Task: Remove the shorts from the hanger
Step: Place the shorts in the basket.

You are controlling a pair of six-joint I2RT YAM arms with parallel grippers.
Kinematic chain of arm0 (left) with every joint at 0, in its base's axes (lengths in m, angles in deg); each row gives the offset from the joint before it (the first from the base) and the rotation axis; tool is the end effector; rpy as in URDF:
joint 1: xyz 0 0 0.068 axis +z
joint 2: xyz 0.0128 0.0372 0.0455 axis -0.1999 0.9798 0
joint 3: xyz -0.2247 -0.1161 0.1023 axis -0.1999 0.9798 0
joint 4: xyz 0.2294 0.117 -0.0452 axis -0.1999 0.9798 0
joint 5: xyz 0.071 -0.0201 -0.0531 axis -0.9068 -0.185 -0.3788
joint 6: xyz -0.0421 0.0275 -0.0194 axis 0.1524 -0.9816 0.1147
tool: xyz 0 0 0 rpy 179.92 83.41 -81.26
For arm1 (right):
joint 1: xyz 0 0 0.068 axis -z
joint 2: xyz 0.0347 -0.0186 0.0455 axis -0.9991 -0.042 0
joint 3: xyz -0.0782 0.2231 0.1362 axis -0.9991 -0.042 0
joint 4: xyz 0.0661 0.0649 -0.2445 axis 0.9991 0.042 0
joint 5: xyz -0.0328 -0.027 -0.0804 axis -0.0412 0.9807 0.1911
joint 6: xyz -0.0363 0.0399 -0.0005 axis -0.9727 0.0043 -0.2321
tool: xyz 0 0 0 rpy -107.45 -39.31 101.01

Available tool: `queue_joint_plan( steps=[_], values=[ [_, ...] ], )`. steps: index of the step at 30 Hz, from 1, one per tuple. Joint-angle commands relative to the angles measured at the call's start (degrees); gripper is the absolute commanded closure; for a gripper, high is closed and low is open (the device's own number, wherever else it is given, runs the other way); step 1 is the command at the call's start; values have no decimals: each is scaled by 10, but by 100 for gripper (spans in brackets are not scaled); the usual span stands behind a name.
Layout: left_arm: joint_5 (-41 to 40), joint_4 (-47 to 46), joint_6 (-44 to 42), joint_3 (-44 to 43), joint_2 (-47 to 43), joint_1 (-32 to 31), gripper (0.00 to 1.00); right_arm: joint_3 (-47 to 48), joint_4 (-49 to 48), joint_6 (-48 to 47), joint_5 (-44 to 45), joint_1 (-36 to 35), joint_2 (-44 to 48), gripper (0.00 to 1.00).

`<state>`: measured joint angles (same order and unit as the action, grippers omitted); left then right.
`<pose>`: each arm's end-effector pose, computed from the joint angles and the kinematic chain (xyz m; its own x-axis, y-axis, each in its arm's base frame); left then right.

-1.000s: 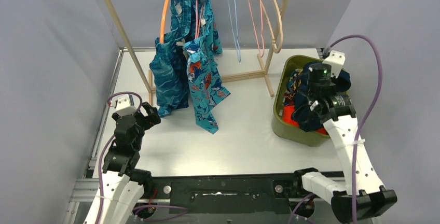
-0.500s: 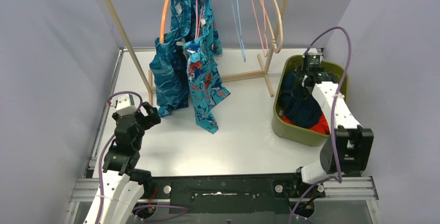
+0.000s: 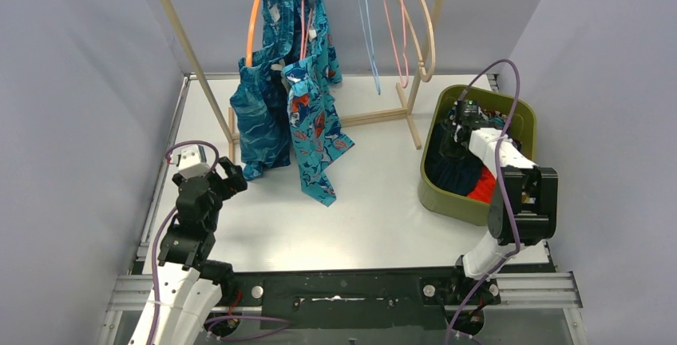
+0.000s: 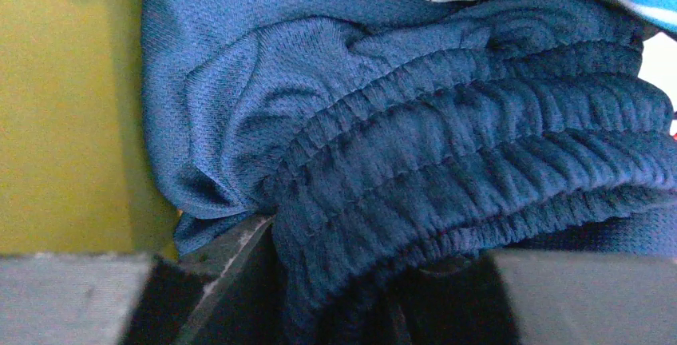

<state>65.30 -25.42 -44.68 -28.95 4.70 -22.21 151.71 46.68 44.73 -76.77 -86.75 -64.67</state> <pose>0.1330 -0.0142 0.2627 -0.2398 -0.3322 -0.9122 -0.2158 0.9344 -0.2836 0.3410 -0.0048 0.2060 -0.8373 0.2783 -0.4706 0.2423 0.9605 0.1368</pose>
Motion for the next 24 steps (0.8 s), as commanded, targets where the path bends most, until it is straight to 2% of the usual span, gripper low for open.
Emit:
queue_joint_plan(
  steps=[1, 8, 13, 15, 17, 20, 24],
  values=[
    [0, -23, -2, -9, -4, 5, 17, 14, 25, 6, -9, 5, 37, 68],
    [4, -26, -2, -8, -5, 5, 17, 53, 55, 10, -10, 6, 114, 40],
    [3, -25, -1, -8, -7, 5, 17, 65, 61, 3, 6, 5, 164, 36],
    [4, -26, -1, -8, -6, 5, 17, 48, 45, 5, 3, 5, 187, 38],
    [4, -25, -1, -8, -5, 5, 17, 7, 10, 10, -12, 6, 205, 45],
    [4, -24, -1, -9, -3, 6, 17, -49, -31, 27, -36, 6, 205, 64],
    [4, -24, -1, -10, -1, 6, 17, -89, -49, 34, -46, 6, 169, 75]
  ],
)
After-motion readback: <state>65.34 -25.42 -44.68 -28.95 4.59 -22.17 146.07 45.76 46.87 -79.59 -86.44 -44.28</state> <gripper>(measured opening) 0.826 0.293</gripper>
